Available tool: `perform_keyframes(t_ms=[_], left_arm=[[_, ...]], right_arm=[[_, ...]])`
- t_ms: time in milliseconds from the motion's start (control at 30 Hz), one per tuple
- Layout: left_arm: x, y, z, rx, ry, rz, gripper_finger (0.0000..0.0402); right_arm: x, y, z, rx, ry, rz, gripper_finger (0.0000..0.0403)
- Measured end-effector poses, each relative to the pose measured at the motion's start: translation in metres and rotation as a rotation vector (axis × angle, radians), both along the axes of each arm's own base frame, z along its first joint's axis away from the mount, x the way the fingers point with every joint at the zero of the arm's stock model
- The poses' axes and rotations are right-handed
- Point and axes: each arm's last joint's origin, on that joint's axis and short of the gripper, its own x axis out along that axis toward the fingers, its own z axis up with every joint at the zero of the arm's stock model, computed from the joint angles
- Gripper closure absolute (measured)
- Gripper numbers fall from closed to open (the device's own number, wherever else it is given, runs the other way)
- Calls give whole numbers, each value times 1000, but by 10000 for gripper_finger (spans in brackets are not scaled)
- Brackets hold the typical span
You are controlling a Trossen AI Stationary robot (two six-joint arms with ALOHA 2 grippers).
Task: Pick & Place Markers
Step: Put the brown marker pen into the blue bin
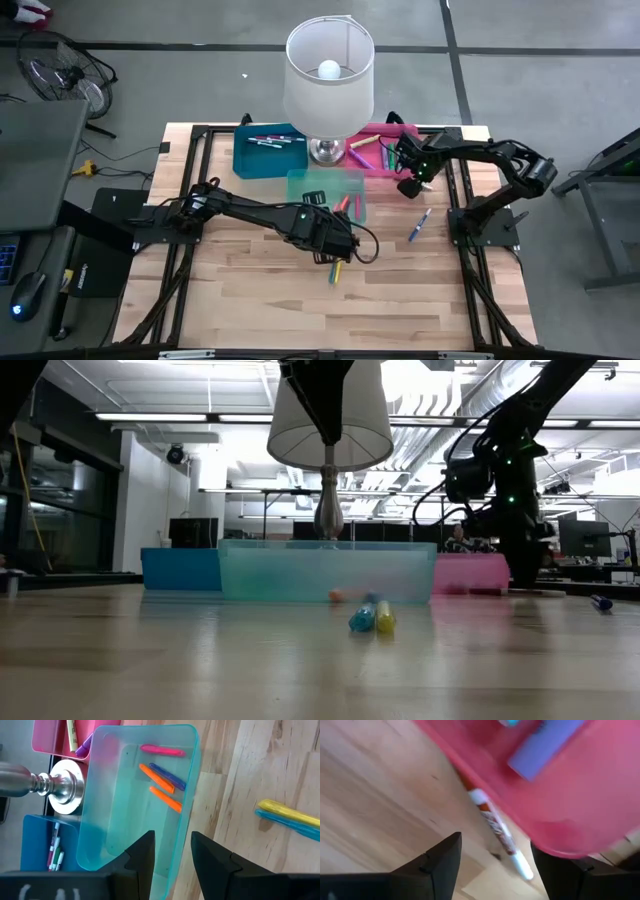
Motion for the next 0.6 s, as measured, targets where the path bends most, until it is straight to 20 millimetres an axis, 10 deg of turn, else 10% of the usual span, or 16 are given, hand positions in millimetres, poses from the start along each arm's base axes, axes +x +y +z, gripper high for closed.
perform_keyframes(t_ms=[600], left_arm=[[0,0,0,1,2,-4,278]], right_arm=[[-9,2,-17,41,-61,-122,175]])
